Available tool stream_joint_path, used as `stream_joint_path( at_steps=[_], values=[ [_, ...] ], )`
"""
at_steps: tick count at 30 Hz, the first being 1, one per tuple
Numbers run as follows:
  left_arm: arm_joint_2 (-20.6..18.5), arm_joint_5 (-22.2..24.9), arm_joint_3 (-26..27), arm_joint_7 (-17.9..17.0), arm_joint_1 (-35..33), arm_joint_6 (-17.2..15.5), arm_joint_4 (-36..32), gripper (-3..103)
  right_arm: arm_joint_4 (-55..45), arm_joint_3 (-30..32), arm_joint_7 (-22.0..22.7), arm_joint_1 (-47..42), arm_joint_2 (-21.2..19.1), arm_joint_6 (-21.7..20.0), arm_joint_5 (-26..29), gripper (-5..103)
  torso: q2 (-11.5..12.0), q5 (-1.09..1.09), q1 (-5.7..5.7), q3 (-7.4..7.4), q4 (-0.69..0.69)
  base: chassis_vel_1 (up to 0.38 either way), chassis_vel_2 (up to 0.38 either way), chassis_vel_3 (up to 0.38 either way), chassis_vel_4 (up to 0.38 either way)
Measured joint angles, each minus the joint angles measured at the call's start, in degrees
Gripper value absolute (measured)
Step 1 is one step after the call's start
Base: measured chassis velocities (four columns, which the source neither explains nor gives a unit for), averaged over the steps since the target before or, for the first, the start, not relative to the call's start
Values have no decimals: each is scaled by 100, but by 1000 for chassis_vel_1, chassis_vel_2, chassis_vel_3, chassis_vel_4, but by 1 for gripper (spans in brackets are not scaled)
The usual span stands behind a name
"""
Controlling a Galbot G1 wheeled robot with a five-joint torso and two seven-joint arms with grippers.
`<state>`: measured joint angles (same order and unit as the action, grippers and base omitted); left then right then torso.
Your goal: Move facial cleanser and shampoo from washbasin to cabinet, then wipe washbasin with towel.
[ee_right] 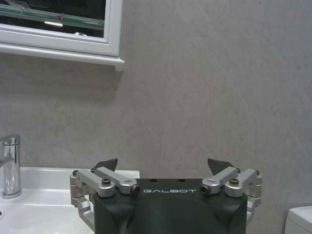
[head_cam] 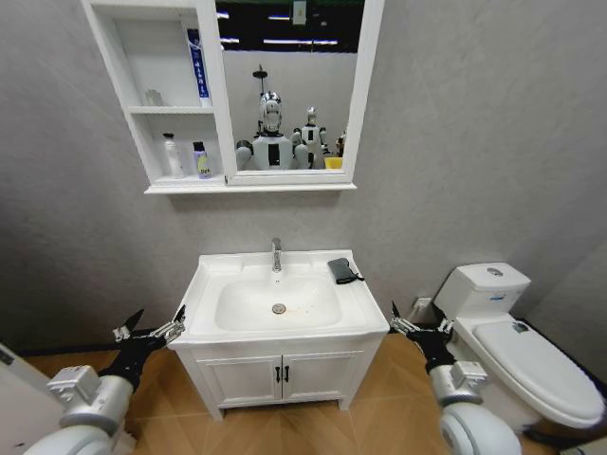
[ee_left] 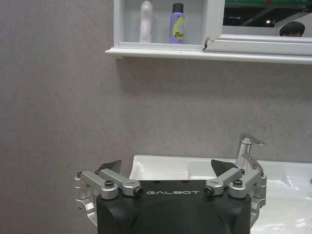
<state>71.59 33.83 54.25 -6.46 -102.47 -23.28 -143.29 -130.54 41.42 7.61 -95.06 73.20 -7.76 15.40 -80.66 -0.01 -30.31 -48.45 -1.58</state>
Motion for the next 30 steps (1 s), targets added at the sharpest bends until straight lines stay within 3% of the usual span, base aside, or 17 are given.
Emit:
stream_joint_path(
  at_steps=[11,23,26,30],
  values=[
    [-1,3,3,4,-2,5,3,100,-70,-45,-62,-41,27,-26,-55,100,-1,0,2,0,0,-10,5,7,-10],
    [-1,4,3,11,-2,8,4,100,-74,-87,-59,-110,63,60,-119,100,1,-1,-3,-1,1,-126,121,141,-118],
    [-2,4,3,11,-2,8,4,100,-55,-110,27,-99,44,79,-57,100,2,-1,-5,-1,0,-138,118,122,-97],
    [-2,4,3,11,-2,8,5,100,0,-116,242,55,-190,-199,423,100,1,0,-2,-1,-3,-42,35,39,-20]
  ],
)
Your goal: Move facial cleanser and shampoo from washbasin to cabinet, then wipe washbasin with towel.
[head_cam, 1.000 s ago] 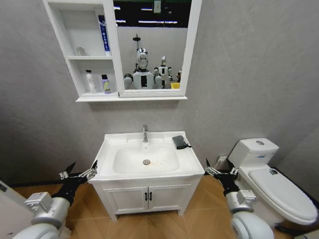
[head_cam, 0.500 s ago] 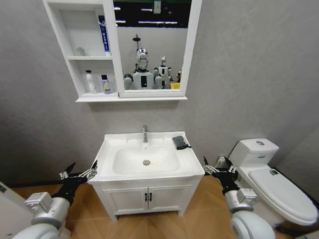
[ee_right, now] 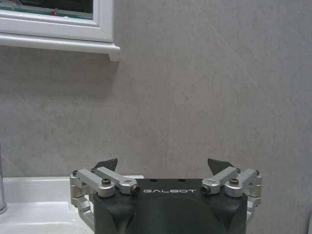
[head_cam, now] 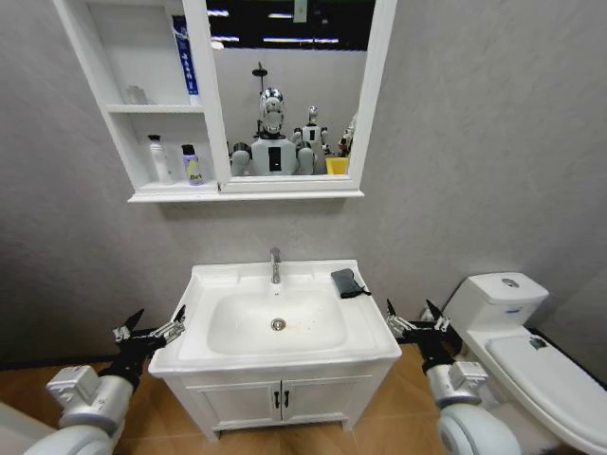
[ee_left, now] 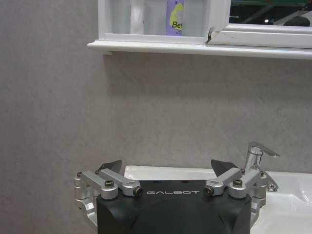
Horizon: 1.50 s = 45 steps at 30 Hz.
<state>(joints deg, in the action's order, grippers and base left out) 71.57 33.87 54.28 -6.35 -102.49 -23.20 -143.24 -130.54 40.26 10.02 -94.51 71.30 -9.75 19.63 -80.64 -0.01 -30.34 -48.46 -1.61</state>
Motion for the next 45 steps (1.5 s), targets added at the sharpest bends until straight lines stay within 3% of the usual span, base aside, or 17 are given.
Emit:
stream_joint_path(
  at_steps=[7,9,10,14,15,17,19,23,26,27,29,33,45],
  values=[
    [1,0,1,0,-2,0,0,100,219,8,516,435,-709,-610,531,100,-3,-1,6,2,3,15,-7,-13,10],
    [0,0,1,0,-2,1,0,100,373,70,615,693,-1170,-1121,791,100,-2,-1,6,1,3,0,0,0,0],
    [0,0,1,0,-2,1,0,100,373,70,615,693,-1170,-1121,791,100,-2,-1,6,1,3,0,0,0,0],
    [0,0,1,0,-1,1,0,100,988,-99,697,1544,-1697,-1856,1179,100,-1,-2,2,0,2,0,0,0,0],
    [0,0,1,0,-1,1,0,100,988,-99,697,1544,-1697,-1856,1179,100,-1,-2,2,0,2,0,0,0,0],
    [0,0,0,0,-1,0,1,100,1438,-381,756,2312,-1879,-2322,1613,100,-1,-2,2,0,2,0,0,0,0],
    [0,0,0,0,-1,0,1,100,1740,-614,776,2784,-1943,-2515,1814,100,-2,0,2,0,4,0,0,0,0],
    [0,0,0,0,-1,0,0,100,2392,-1242,860,3710,-1962,-2724,2112,100,-1,0,2,0,5,0,0,0,0],
    [0,1,-1,2,-1,-1,1,100,3198,-2200,1245,4802,-1747,-2985,2556,100,0,-2,1,0,2,0,0,0,0],
    [0,1,-1,2,-1,-1,1,100,3198,-2200,1245,4802,-1747,-2985,2556,100,0,-2,1,0,2,0,0,0,0],
    [0,0,0,1,-1,-1,1,100,3847,-2891,1431,5511,-1574,-3037,2717,100,0,0,1,0,7,0,0,0,0],
    [0,0,0,0,-1,-1,1,100,4718,-3513,1421,6161,-1372,-3091,2732,100,0,0,1,0,3,0,0,0,0],
    [0,1,0,0,-1,-1,0,100,5723,-4196,1353,6844,-754,-3257,2800,100,-1,0,2,0,4,0,0,0,0]
  ],
)
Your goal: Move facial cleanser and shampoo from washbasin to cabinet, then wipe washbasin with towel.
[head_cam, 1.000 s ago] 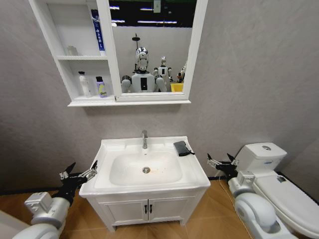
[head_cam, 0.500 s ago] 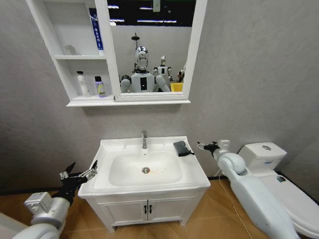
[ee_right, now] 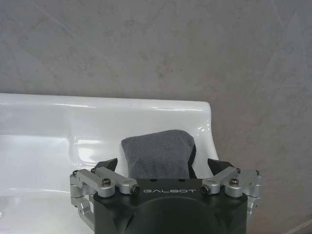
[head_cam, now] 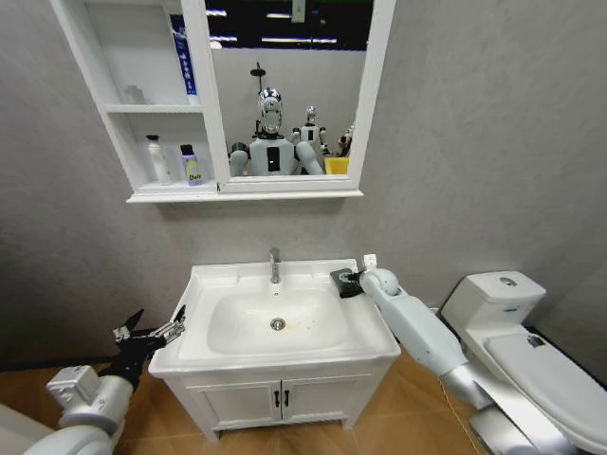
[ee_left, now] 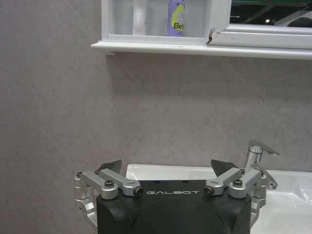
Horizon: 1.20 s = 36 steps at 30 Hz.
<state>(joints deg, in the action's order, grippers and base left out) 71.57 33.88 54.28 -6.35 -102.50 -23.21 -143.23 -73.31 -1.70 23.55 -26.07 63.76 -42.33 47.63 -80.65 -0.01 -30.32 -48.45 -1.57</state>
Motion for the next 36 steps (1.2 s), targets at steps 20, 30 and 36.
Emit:
stream_joint_path(
  at_steps=[20,30,36],
  values=[
    [0,0,1,-1,0,0,0,100,346,-182,-189,112,-14,7,-53,100,-1,-1,1,0,-1,0,0,0,0],
    [0,0,1,0,0,0,0,100,381,-198,-219,89,-40,13,-105,100,-1,0,1,0,-2,0,0,0,0],
    [0,0,1,0,0,0,0,100,388,-202,-256,39,-50,15,-134,100,-1,0,1,0,-1,0,0,0,0]
  ],
)
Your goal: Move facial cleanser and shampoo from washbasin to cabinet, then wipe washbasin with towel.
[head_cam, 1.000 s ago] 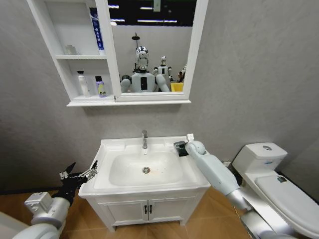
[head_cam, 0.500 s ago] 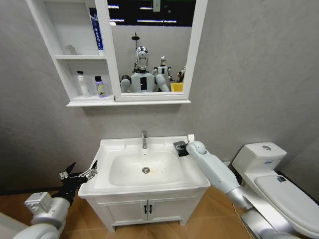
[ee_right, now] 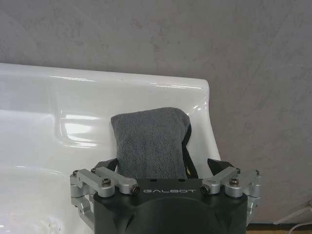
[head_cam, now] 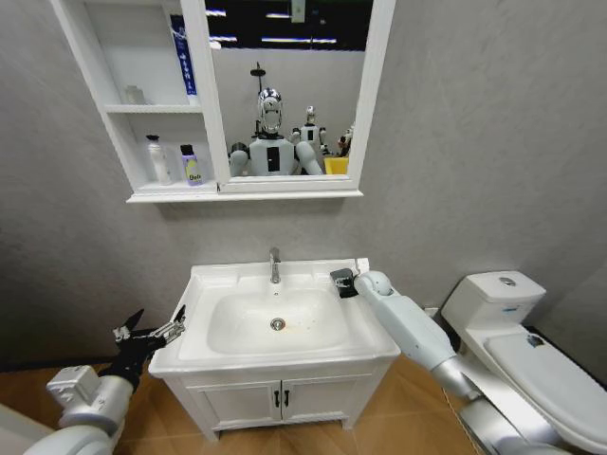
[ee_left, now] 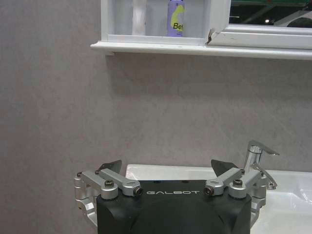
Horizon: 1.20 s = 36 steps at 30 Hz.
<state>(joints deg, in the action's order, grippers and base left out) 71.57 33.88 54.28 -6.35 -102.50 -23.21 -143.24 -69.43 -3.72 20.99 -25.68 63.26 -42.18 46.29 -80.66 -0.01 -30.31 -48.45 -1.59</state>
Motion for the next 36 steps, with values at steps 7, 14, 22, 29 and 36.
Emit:
stream_joint_path(
  at_steps=[7,14,22,29,36],
  values=[
    [0,0,0,0,0,0,0,100,59,-23,-133,-36,41,4,-133,76,0,0,0,0,0,0,0,0,0],
    [0,0,0,0,0,0,0,100,27,-19,-133,-82,30,8,-157,54,0,0,0,0,0,0,0,0,0],
    [0,0,0,0,0,0,0,100,-114,30,-30,-147,-25,10,-137,20,0,0,0,0,2,0,0,0,0],
    [0,0,0,-2,0,0,0,100,-1094,103,605,-411,-220,17,365,4,0,1,0,0,-2,0,0,0,0],
    [0,0,1,-2,0,0,0,100,-2290,-40,1327,-725,-232,11,937,4,0,1,0,0,0,0,0,0,0]
  ],
)
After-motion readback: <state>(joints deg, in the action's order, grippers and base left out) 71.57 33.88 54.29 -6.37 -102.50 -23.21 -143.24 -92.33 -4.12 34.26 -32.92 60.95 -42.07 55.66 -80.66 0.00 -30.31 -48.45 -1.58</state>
